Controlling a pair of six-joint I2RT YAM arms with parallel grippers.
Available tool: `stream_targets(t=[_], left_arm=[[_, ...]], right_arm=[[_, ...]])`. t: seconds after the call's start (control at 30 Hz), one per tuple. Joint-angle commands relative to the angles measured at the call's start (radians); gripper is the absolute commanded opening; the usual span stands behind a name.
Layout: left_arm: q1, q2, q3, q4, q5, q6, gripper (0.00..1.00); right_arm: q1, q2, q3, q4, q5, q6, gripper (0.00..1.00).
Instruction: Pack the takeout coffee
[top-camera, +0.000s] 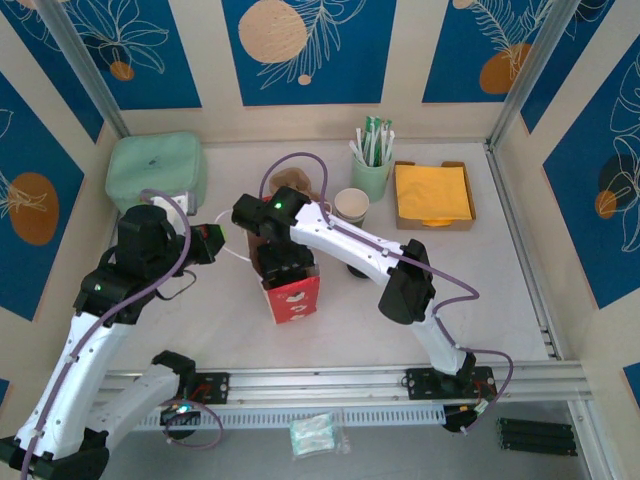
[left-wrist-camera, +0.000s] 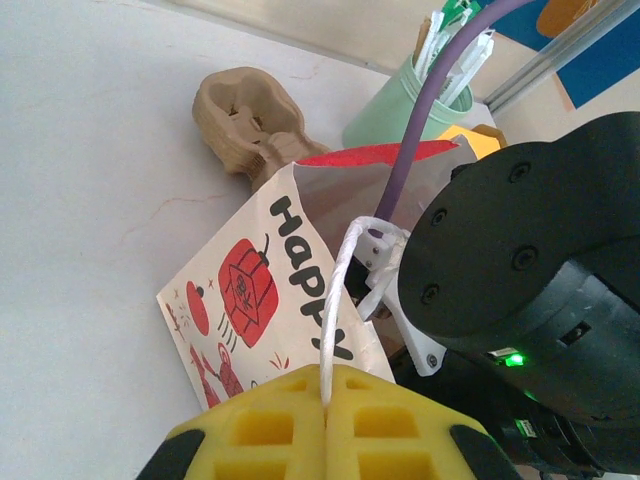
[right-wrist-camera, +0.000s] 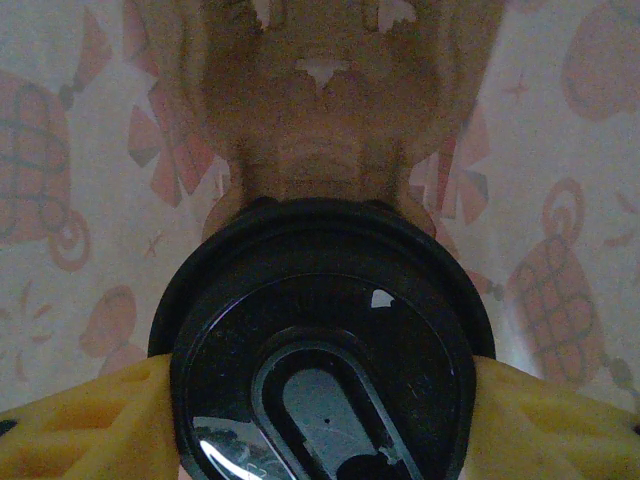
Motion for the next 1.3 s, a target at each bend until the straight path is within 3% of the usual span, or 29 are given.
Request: stream_targets(t=[0.0, 1.27], left_arm=[[0.011, -0.013, 0.006, 0.013, -0.024, -0.009, 0.0], [0.011, -0.017, 0.004, 0.011, -0.028, -0.019, 0.0]], right_arm=[[0.002, -0.002, -0.023, -0.002, -0.01, 0.001, 0.62], [0.008, -0.005, -0.077, 0.034, -0.005, 0.004, 0.62]])
